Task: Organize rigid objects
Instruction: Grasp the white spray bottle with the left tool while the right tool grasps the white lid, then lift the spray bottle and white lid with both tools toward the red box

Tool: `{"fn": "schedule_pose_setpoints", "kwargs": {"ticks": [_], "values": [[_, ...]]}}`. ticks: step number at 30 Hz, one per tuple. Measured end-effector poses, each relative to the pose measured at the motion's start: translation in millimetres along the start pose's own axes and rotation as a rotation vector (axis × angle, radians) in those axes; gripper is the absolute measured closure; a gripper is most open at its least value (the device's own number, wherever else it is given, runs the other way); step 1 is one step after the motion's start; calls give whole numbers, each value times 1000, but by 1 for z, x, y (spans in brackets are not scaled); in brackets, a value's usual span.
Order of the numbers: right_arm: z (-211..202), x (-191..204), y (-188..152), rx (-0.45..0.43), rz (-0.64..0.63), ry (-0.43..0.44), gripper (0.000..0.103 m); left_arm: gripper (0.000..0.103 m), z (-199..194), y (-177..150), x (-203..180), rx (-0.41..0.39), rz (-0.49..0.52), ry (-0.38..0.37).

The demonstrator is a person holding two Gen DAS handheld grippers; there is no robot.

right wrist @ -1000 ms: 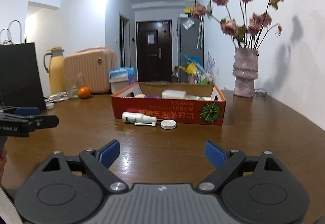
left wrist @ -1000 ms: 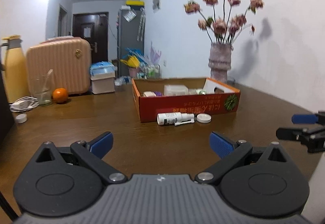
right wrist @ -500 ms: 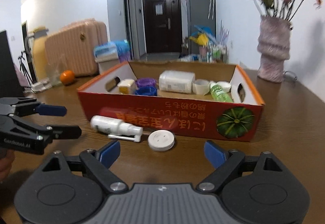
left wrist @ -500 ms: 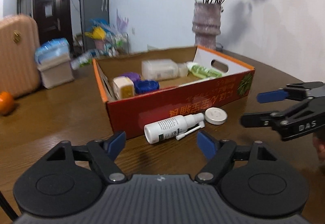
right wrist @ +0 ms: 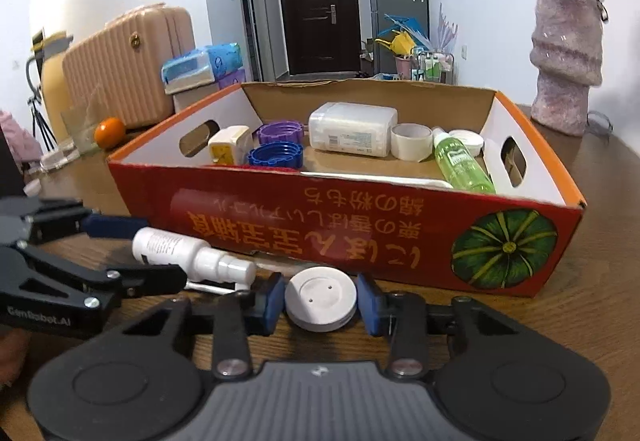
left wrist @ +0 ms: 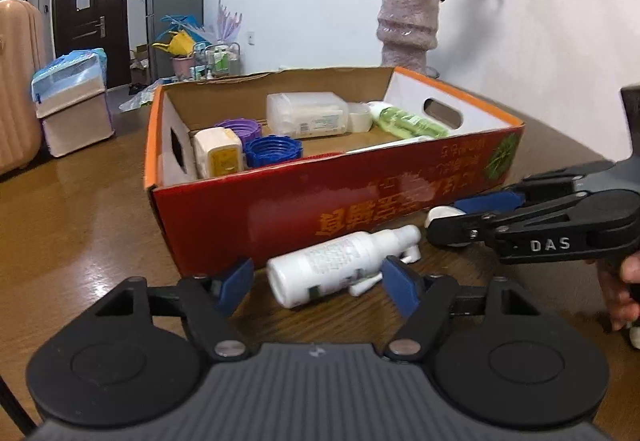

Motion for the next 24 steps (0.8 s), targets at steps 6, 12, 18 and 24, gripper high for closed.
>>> {"fn": "schedule_pose_setpoints", "kwargs": {"ticks": [6,12,18,24], "values": [[-19,-12,-5,-31,52,1,64,41,-9,-4,-36,25,32,-89],[-35,-29,-15,-33,81,-28,64,30,-7,1,-54,23,103,-75],[-48,-35,-27,-30,99,-39,64,42,23,10,-58,71,91,-105],[-67,-33,-45,-31,115,-33,64,75,11,-3,-61,81,-23,-169]]}}
Point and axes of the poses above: each gripper's, at about its wrist camera, not at the fingertips, and z roughly the way its jaws point, x to its left, y to its top, the point moved 9 cm from there along z, roughly the way its jaws point, and after that the axes turned 5 degrees about x, right-handed, at the moved point
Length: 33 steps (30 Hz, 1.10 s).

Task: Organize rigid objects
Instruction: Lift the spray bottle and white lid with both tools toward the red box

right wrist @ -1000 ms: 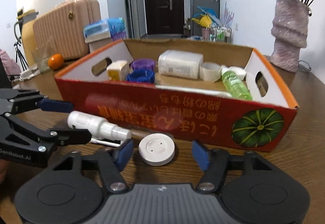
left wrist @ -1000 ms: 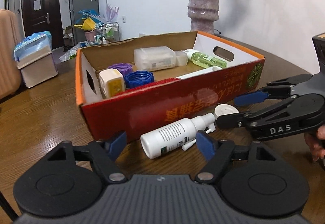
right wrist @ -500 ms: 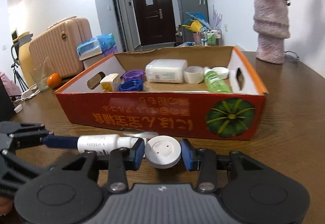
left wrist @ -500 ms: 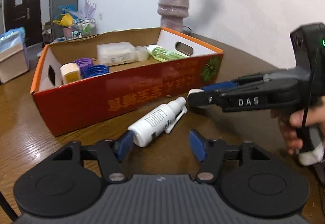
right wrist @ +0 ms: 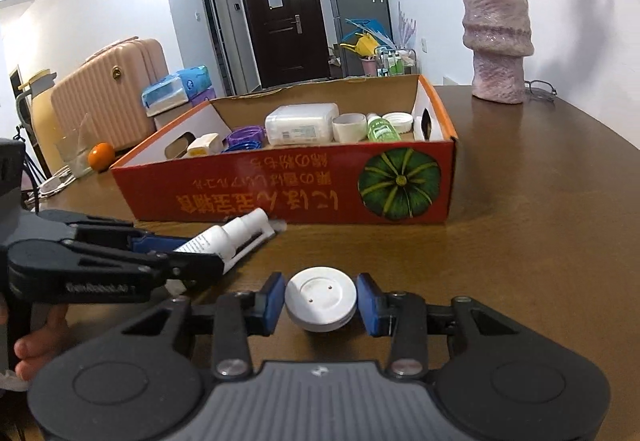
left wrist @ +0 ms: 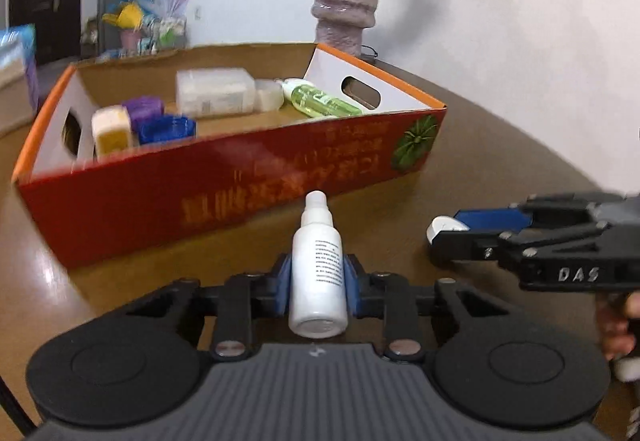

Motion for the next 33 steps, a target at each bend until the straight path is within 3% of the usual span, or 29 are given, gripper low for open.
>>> {"fn": "schedule_pose_setpoints", "kwargs": {"ticks": [5,15,33], "values": [[-14,6,-16,6,23,10,64,75,-32,-26,-14,-35,-30,102],[-66,39,-45,-22,7,41,64,75,-129,-66,-54,-176,-155,75],[-191,91,-84,-179,-30,48,64,75,-266,-118,-103,-372,-139,128]]}}
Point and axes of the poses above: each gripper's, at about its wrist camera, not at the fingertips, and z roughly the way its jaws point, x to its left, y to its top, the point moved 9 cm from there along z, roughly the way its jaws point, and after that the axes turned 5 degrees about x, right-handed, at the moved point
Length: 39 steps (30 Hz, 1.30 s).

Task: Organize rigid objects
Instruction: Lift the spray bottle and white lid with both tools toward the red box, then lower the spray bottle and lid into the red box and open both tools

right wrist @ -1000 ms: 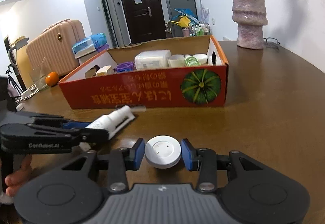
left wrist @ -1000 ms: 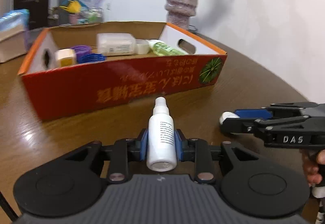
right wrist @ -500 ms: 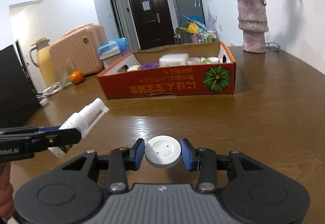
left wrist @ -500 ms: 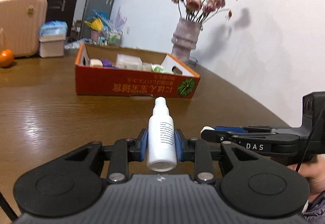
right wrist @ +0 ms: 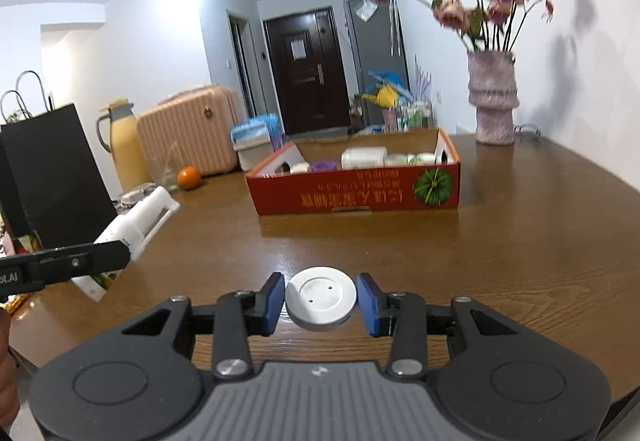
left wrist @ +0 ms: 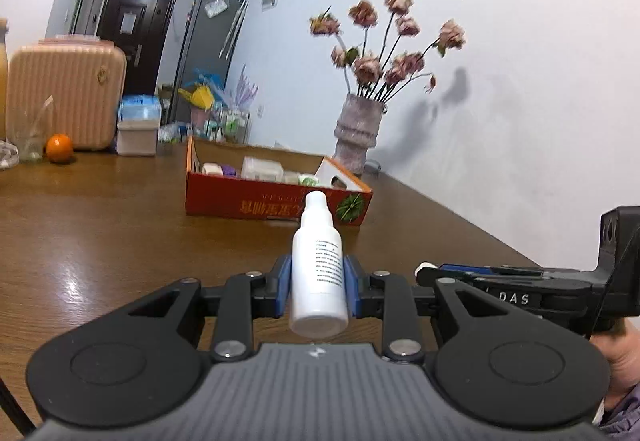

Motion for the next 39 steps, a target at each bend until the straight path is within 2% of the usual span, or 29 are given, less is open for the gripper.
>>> {"fn": "schedule_pose_setpoints", "kwargs": {"ticks": [3,9,15,21,26,29,32,37,39], "values": [[-23,5,3,-42,-21,-15,64,75,-22,3,-12,-55,45,9],[-48,7,14,-100,-50,-45,64,75,-36,10,-25,-97,54,-55],[-33,4,22,-95,-59,-48,64,75,-28,19,-13,-99,63,-50],[-5,0,47,-106,-93,-58,64,75,8,49,5,-80,118,-29],[28,-7,92,-126,-129,-46,64,75,54,94,11,-79,180,-71],[54,-17,124,-124,-138,-23,64,75,94,117,14,-66,243,-54],[90,-30,153,-100,-139,2,64,75,145,136,19,-20,278,-58],[161,-62,193,-49,-105,21,64,75,246,155,36,112,229,-114],[194,-78,203,-25,-64,29,64,75,285,158,42,153,230,-113]]}}
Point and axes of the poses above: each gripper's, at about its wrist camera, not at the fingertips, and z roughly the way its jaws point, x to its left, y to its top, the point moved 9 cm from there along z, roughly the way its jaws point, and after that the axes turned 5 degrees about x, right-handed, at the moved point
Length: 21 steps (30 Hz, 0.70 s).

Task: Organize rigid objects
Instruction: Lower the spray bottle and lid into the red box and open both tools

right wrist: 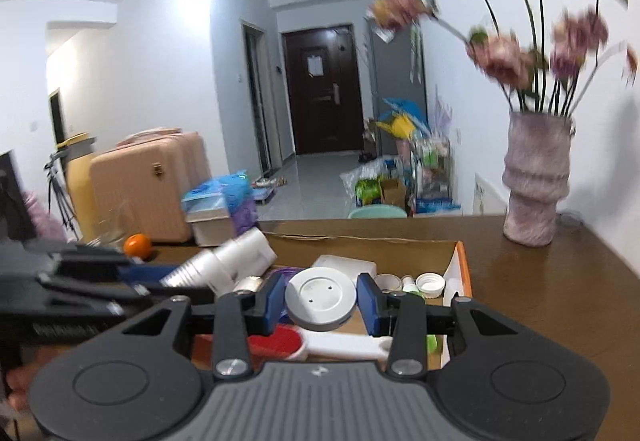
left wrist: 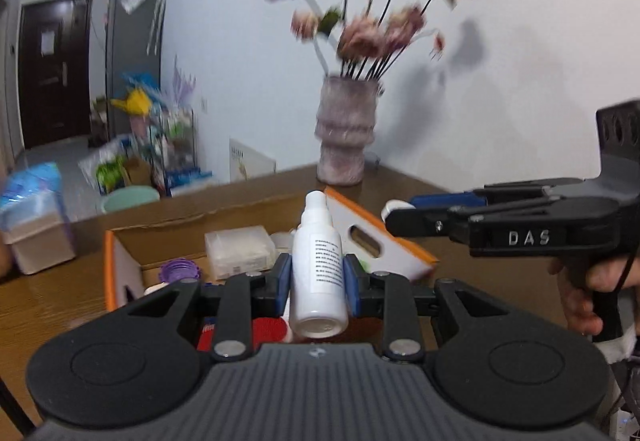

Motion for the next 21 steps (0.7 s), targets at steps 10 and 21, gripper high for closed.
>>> {"fn": "schedule_pose_setpoints", "kwargs": {"ticks": [10,21], "values": [[141,-50,-14,166,66,-31,64,74,133,-18,50,129,-17,48],[161,-65,-40,217,56,-72,49,51,134,-17,53,96,-49,13]]}}
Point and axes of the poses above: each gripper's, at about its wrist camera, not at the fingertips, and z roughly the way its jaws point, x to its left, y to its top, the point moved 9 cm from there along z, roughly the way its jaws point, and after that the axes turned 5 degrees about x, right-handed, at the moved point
